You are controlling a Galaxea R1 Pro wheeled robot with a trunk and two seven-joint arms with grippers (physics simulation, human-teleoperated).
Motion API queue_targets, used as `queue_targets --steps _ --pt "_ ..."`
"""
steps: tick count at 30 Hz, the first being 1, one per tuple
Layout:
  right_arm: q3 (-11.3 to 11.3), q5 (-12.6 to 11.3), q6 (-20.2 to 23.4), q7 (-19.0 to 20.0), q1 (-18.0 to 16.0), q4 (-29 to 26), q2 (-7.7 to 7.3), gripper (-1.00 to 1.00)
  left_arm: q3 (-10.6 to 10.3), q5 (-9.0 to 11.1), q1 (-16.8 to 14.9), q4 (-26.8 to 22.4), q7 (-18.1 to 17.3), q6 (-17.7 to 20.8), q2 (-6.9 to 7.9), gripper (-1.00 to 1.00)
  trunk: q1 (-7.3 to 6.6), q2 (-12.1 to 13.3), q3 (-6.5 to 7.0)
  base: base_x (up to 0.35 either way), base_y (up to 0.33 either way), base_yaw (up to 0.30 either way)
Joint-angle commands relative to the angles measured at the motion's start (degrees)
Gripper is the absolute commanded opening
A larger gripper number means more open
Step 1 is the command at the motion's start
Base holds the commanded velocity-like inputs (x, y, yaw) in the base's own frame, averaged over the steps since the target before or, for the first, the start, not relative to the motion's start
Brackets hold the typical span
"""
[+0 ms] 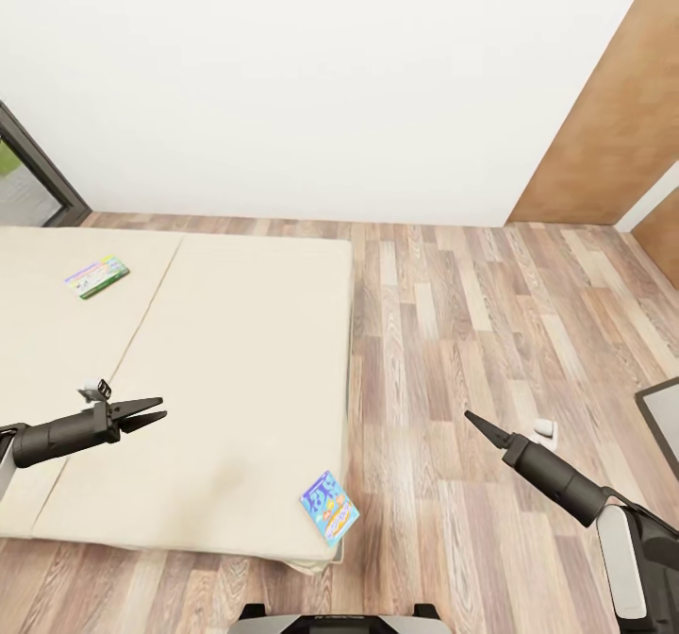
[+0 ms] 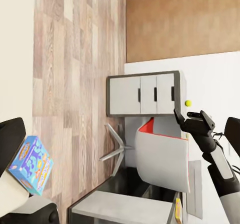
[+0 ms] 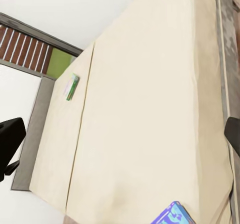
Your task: Put all the toys in the child's room - the three board games (two on the bed and one on the table), the two jigsaw puzzles on the table, and the tennis ball on the table - inside the toy box on the table in the child's room.
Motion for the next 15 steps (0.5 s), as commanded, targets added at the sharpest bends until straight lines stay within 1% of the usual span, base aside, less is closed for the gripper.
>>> queue_targets --steps 1,15 --pt "0.0 -0.2 0.3 0.1 -0.1 0.0 -0.01 1.0 0.0 -0.1 0.0 0.0 -0.2 0.6 0.01 1.0 0.03 -0.1 0.02 0.0 0.0 0.0" --pt "-0.1 -0.2 0.3 0.1 -0.1 0.0 -0.04 1.0 -0.1 -0.1 0.0 0.0 -0.2 0.6 0.01 1.0 0.03 -0.1 1.34 0.0 0.0 0.0"
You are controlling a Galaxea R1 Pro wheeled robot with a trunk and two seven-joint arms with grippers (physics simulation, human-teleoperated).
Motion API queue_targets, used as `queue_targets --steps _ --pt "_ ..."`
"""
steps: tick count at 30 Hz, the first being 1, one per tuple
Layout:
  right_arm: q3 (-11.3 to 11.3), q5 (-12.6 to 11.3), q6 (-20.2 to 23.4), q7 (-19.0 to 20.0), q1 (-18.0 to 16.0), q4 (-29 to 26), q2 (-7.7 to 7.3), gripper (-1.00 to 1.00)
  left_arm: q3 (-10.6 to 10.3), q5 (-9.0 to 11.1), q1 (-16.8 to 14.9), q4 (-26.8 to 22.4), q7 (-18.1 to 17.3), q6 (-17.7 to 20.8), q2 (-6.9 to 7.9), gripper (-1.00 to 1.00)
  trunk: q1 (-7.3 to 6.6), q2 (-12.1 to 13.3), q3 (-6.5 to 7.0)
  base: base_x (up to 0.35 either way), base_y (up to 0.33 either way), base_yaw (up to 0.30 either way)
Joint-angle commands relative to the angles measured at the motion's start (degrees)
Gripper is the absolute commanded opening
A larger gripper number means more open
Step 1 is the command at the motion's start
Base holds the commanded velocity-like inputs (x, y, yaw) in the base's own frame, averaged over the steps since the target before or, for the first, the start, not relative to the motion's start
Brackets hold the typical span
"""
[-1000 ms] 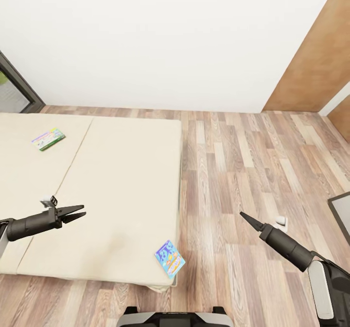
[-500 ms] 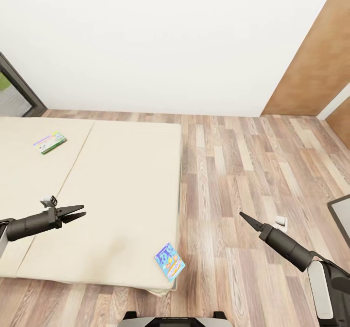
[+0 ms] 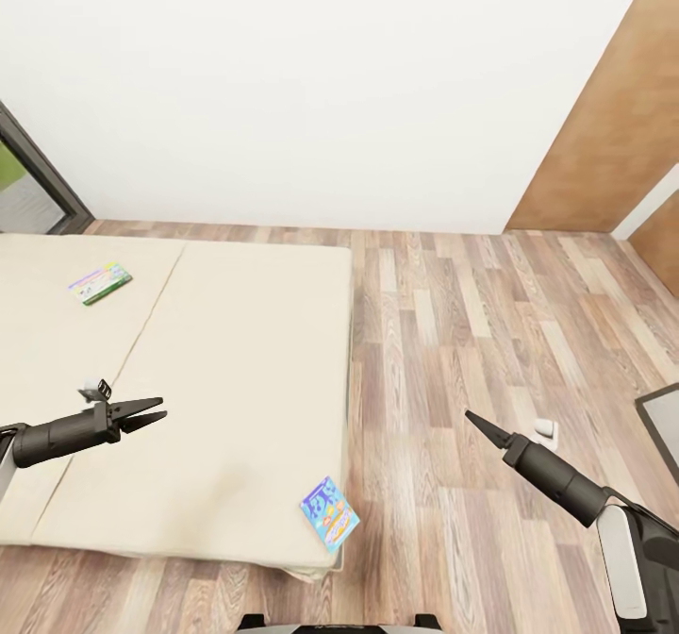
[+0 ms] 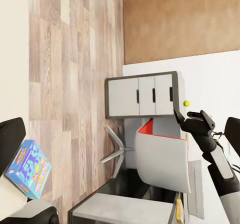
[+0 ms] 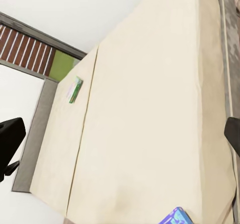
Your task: Put all the toys in the child's room - the three board games (two on the bed and one on the table), the two jigsaw puzzles on the table, and the tennis ball on the table - inside the toy box on the table in the child's room.
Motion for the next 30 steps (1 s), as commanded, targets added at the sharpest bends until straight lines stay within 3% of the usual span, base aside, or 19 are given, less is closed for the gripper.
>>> queue_targets --steps 1,30 --pt "-0.1 -0.3 0.3 0.1 0.0 0.0 -0.01 1.0 0.0 -0.1 0.0 0.0 -0.2 0.6 0.01 1.0 0.03 -0.1 0.02 0.0 0.0 0.0" --pt "-0.1 -0.5 0.3 0.1 0.0 0.0 -0.21 1.0 0.0 -0.1 0.0 0.0 -0.2 0.6 -0.54 1.0 0.03 -0.1 2.76 0.0 0.0 0.0"
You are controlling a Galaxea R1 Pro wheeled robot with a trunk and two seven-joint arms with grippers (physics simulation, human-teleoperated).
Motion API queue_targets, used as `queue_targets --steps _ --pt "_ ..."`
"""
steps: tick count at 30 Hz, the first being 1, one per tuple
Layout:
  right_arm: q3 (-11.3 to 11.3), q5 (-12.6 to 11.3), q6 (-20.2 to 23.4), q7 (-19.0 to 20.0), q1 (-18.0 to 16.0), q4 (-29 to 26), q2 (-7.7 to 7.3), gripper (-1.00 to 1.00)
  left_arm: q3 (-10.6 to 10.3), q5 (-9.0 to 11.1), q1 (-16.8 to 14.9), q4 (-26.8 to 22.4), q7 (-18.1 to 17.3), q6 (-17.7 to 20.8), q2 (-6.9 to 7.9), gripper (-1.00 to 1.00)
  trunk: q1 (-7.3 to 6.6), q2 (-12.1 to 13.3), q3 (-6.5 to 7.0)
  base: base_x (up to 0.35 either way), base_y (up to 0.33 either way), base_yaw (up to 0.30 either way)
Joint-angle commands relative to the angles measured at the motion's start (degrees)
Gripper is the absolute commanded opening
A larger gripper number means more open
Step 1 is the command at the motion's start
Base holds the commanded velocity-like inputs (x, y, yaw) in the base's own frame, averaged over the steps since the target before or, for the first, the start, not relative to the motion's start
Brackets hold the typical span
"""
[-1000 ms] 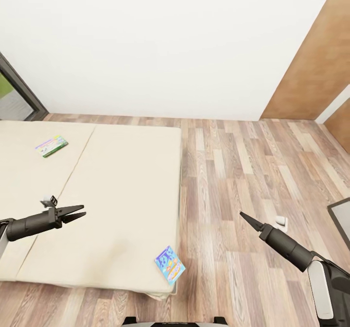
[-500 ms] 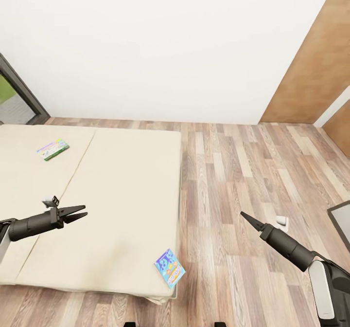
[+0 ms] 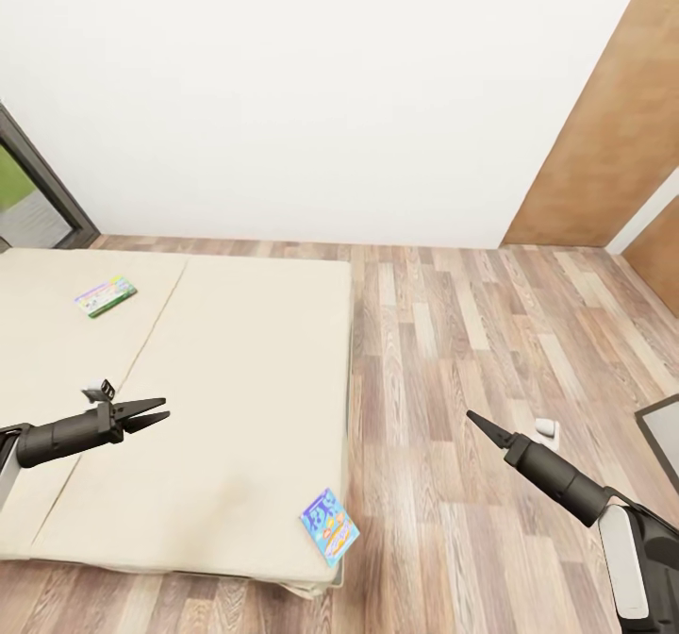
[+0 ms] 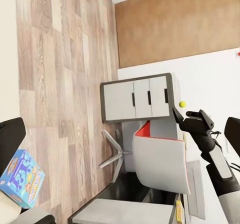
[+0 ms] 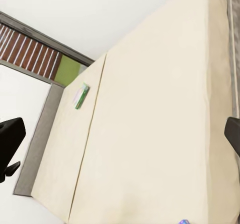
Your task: Put all the toys in the child's room - the three board games (two on the bed and one on the table), the two jigsaw puzzles on the table, and the tennis ball on the table - inside the toy box on the table in the child's room.
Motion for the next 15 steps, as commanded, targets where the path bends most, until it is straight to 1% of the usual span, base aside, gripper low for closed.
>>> queue_targets --steps 1,15 --pt "0.0 -0.2 0.3 0.1 0.0 0.0 0.02 1.0 0.0 0.0 0.0 0.0 -0.2 0.6 0.01 1.0 0.03 -0.1 0.02 0.0 0.0 0.0" --pt "-0.1 -0.1 0.3 0.1 0.0 0.0 0.1 1.0 0.0 0.0 0.0 0.0 -0.2 0.6 -0.05 1.0 0.03 -0.1 1.34 0.0 0.0 0.0"
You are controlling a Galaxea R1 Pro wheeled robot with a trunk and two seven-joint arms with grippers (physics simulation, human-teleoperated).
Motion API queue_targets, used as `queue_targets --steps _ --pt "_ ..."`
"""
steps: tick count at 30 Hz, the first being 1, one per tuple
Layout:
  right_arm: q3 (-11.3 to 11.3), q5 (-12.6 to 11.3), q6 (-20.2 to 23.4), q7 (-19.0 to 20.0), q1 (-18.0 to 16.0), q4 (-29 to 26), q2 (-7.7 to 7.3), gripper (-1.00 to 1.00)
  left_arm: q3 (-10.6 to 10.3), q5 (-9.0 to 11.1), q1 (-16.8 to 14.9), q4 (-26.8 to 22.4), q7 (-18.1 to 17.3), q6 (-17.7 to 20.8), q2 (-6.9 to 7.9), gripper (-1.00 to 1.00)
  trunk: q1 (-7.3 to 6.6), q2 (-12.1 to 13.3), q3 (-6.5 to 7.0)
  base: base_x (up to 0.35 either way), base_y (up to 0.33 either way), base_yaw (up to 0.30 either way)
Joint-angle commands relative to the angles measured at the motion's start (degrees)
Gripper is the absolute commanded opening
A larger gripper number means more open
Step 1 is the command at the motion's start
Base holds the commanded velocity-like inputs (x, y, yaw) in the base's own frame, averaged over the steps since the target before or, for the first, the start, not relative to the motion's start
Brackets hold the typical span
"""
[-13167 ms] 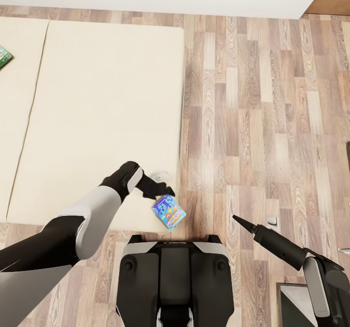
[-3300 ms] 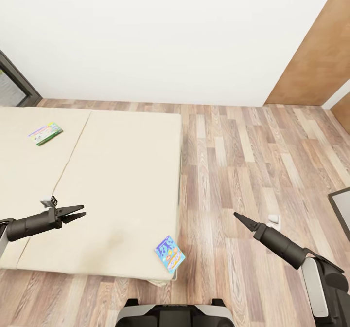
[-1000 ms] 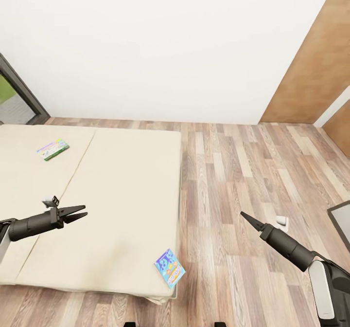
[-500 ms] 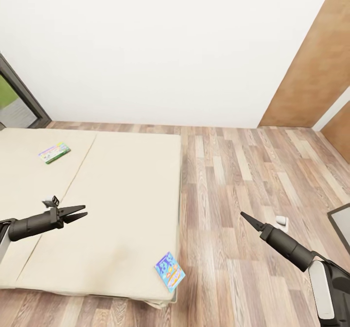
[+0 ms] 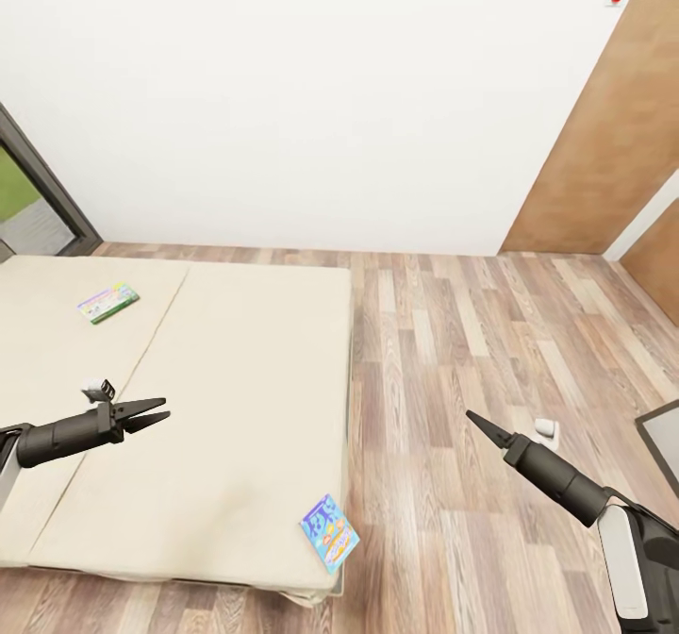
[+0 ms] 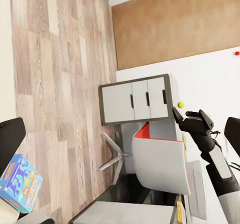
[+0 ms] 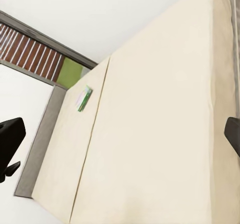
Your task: Put all the toys in the child's room - the three board games (two on the bed and one on the table), the two jigsaw puzzles on the table, and the tennis ball on the table - inside the toy box on the table in the child's room.
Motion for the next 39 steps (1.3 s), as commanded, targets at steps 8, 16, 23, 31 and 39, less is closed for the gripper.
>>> queue_targets --steps 8,16,23,31,39 --pt "0.0 0.0 0.3 0.0 0.0 0.0 0.06 1.0 0.0 0.0 0.0 0.0 -0.2 0.6 0.0 1.0 0.03 -0.1 0.67 0.0 0.0 0.0" --pt "0.0 0.1 0.3 0.0 0.0 0.0 0.07 1.0 0.0 -0.1 0.0 0.0 -0.2 0.6 0.06 1.0 0.03 -0.1 1.43 0.0 0.0 0.0" --pt "-0.1 0.1 0.2 0.0 0.0 0.7 0.0 1.0 0.0 -0.1 0.0 0.0 -0.2 0.6 0.01 1.0 0.03 -0.1 2.09 0.0 0.0 0.0" --pt "-0.1 -0.2 0.2 0.1 0.0 1.1 -0.37 1.0 0.0 -0.1 0.0 0.0 -0.2 0.6 0.0 1.0 0.03 -0.1 2.84 0.0 0.0 0.0" --pt "-0.1 -0.3 0.2 0.1 -0.1 1.1 -0.55 1.0 0.0 -0.1 0.0 0.0 -0.2 0.6 0.0 1.0 0.03 -0.1 3.6 0.0 0.0 0.0"
